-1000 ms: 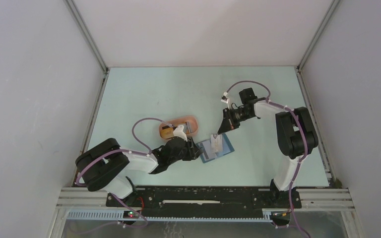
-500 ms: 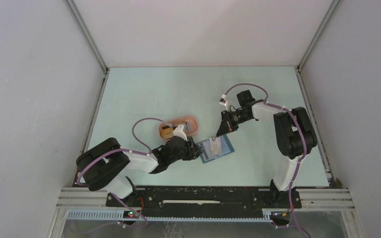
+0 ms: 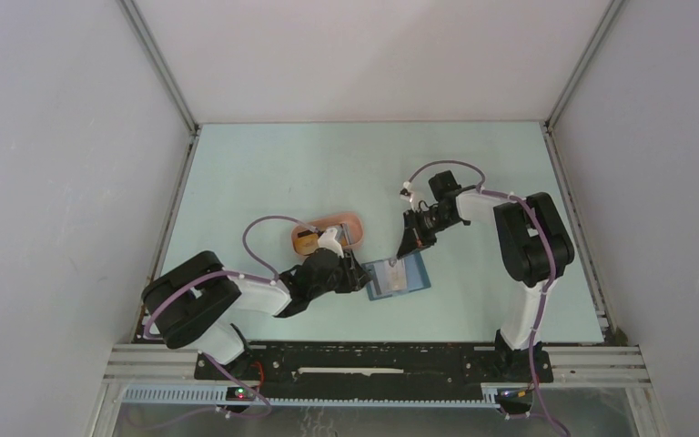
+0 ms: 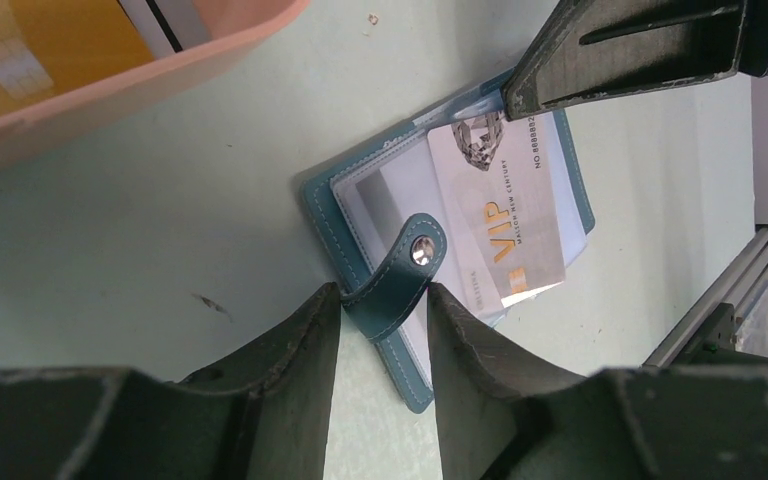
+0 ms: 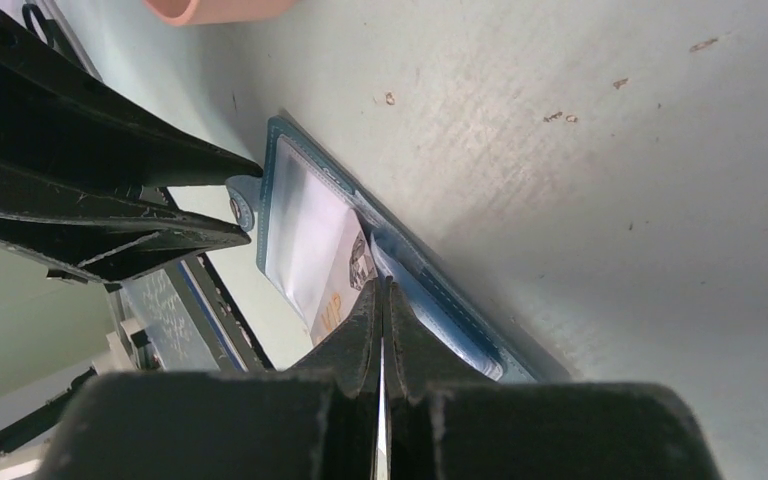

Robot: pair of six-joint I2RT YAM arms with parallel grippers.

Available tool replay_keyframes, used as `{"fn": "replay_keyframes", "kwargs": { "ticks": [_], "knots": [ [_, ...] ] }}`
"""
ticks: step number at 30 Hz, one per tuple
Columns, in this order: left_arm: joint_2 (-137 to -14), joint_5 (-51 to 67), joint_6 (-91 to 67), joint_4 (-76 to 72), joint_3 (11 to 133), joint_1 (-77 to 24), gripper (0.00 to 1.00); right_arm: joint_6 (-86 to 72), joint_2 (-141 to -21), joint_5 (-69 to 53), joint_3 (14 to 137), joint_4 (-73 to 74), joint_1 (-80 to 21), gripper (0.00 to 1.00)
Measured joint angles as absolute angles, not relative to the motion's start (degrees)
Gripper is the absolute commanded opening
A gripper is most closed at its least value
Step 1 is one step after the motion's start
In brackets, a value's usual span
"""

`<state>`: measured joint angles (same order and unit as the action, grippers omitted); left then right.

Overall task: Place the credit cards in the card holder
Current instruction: Insert the credit card into the card holder.

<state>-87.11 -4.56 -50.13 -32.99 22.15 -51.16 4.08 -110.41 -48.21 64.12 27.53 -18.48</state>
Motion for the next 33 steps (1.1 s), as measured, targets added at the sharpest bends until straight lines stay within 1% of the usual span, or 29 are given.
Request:
{"fn": "replay_keyframes", "kwargs": {
  "ticks": [15,22,24,26,28,30,32,33],
  "knots": [
    [-87.7,-4.3,-50.1,-33.0,22.6,-51.0,0.42,3.0,-110.8,-47.6,64.1,28.5,-19.8,0.00],
    [-87.8,-3.9,-50.1,-33.2,22.7,-51.0,0.42,1.0,-110.8,-46.3,64.1,27.5,-22.6,0.00],
    [-87.8,-3.9,-50.1,-33.2,22.7,-50.9,0.43,0.6,-110.9,-45.9,64.1,27.2,-23.4,0.10],
    [-87.8,-3.9,-50.2,-33.2,22.6,-50.9,0.43,0.4,-110.9,-45.5,64.1,27.2,-23.8,0.24],
    [-87.7,-3.9,-50.2,-33.2,22.7,-50.9,0.44,0.8,-110.9,-45.2,64.2,27.5,-23.6,0.34],
    [-87.7,-3.9,-50.1,-33.2,22.7,-50.9,0.44,1.2,-110.9,-45.2,64.4,27.9,-23.3,0.41],
    [-87.7,-3.9,-50.1,-33.2,22.7,-50.9,0.45,2.1,-110.9,-45.1,64.8,28.7,-22.8,0.50],
    [-87.5,-3.9,-50.1,-33.1,22.6,-50.9,0.46,2.6,-110.8,-45.0,65.0,29.1,-22.6,0.53]
  ]
}}
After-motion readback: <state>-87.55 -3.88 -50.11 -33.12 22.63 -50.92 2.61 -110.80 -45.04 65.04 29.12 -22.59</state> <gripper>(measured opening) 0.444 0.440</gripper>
